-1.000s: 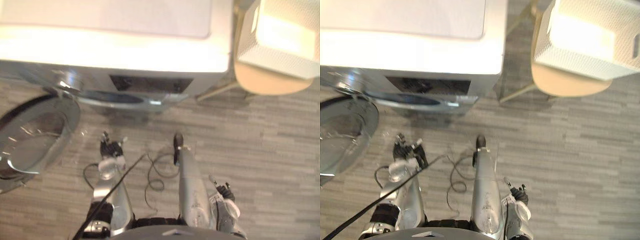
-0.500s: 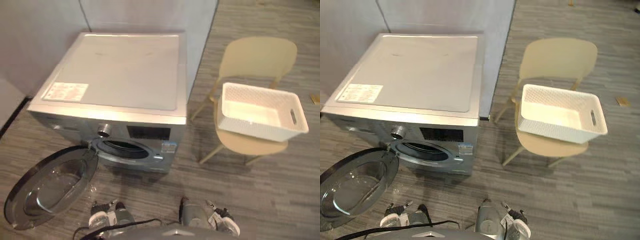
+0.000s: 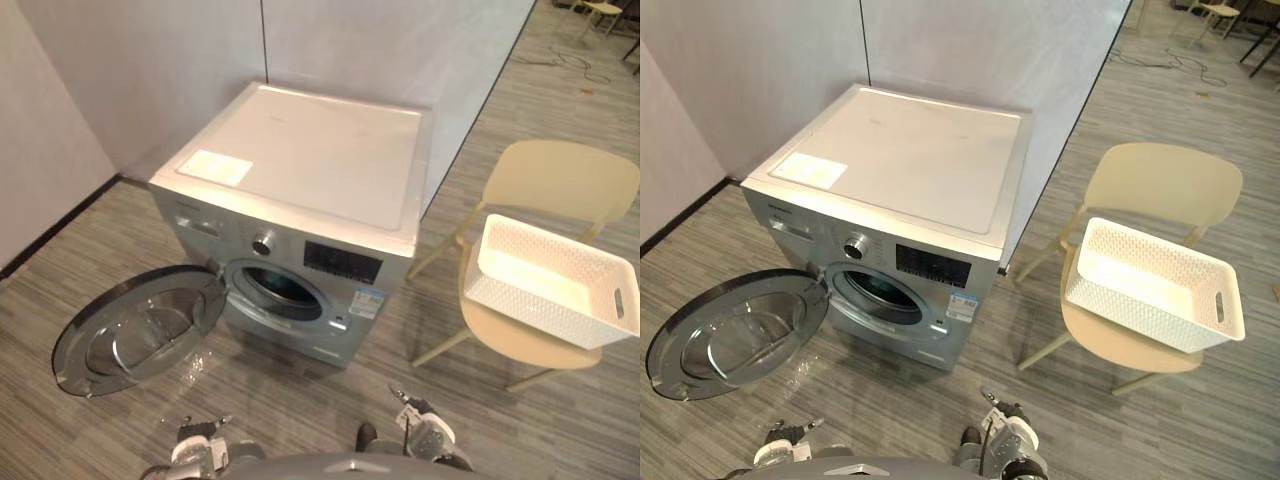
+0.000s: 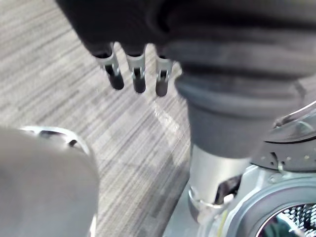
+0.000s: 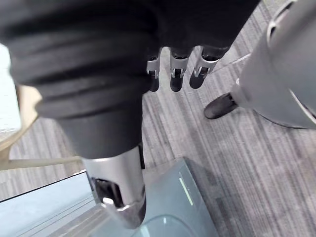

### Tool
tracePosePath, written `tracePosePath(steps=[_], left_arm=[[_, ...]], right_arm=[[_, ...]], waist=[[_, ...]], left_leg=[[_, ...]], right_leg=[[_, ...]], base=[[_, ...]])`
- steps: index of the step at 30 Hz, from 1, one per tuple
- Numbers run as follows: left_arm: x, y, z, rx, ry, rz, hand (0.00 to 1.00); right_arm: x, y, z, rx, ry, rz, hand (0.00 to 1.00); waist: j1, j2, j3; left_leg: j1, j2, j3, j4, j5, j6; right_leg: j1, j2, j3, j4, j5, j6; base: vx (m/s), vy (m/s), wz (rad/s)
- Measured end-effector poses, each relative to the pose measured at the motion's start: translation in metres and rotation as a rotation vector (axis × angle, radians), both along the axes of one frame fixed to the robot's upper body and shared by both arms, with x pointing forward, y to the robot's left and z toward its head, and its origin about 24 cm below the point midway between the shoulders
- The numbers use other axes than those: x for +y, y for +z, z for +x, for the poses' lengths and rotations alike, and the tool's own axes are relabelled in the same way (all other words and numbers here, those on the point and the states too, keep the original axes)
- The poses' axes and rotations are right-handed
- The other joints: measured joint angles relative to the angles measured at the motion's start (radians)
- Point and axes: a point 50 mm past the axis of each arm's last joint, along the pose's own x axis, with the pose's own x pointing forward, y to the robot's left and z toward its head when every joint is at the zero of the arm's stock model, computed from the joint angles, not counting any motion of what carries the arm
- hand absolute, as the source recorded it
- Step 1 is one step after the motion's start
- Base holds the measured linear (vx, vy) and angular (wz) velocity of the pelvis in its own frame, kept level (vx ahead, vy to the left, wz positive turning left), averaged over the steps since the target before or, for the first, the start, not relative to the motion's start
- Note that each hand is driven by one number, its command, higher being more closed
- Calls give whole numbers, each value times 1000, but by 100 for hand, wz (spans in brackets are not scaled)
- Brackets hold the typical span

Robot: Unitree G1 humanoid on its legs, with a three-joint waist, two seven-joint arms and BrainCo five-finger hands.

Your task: Pick up the laundry basket with both hands and put the clothes into the washing machine.

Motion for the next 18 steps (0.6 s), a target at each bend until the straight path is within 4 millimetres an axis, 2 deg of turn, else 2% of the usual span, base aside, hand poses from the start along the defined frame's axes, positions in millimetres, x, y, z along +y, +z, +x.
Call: tracePosePath(steps=[1,3,7,8,10,13,16,17,18], left_arm=[[-5,3,10,-22,-62,6,0],[-10,5,16,-37,-152,13,0],[-32,21,37,-173,-328,1,0],[-35,28,43,-233,-348,-5,0],[-30,35,45,-279,-341,10,0],[-16,48,41,-351,-277,29,0],[6,66,28,-454,-103,33,0],[10,70,27,-471,-67,39,0],[18,78,28,-519,4,55,0]], right_arm=[[-3,-2,-4,16,-3,-3,0],[-6,-3,-11,36,-6,-9,0],[-17,-7,-32,88,-1,-39,0],[-20,-9,-40,109,-5,-45,0],[-22,-10,-48,122,-17,-47,0],[-22,-11,-57,137,-14,-49,0],[-19,-10,-68,118,-9,-50,0],[-18,-11,-69,117,-11,-49,0],[-15,-11,-73,113,-17,-45,0]], waist=[[-1,2,0],[-5,-2,-2],[-21,-9,-12],[-22,-11,-13],[-23,-12,-13],[-29,-34,-2],[-5,-66,-3],[-1,-74,-4],[-1,-73,2]], left_leg=[[4,-10,-6,-56,0,0],[14,-29,-25,-104,23,0],[76,-108,-76,-289,137,9],[94,-132,-81,-361,185,15],[103,-148,-77,-407,210,24],[113,-173,-66,-433,223,32],[151,-186,-8,-462,225,33],[154,-186,1,-464,224,33],[154,-170,3,-462,222,37]], right_leg=[[-15,-5,-18,5,3,-4],[-15,-19,-39,12,7,-1],[-22,-94,-89,56,-22,22],[-37,-114,-88,71,-26,29],[-56,-125,-83,80,-23,39],[-52,-145,-79,80,-10,54],[-67,-170,-83,122,-11,52],[-74,-170,-83,132,-16,44],[-91,-163,-80,178,-59,10]], base=[[-128,38,41],[-140,5,33],[-141,-25,47],[-103,-5,25],[-138,18,6],[-180,47,-4],[-51,84,-40],[-31,20,-32],[-20,-5,-14]])
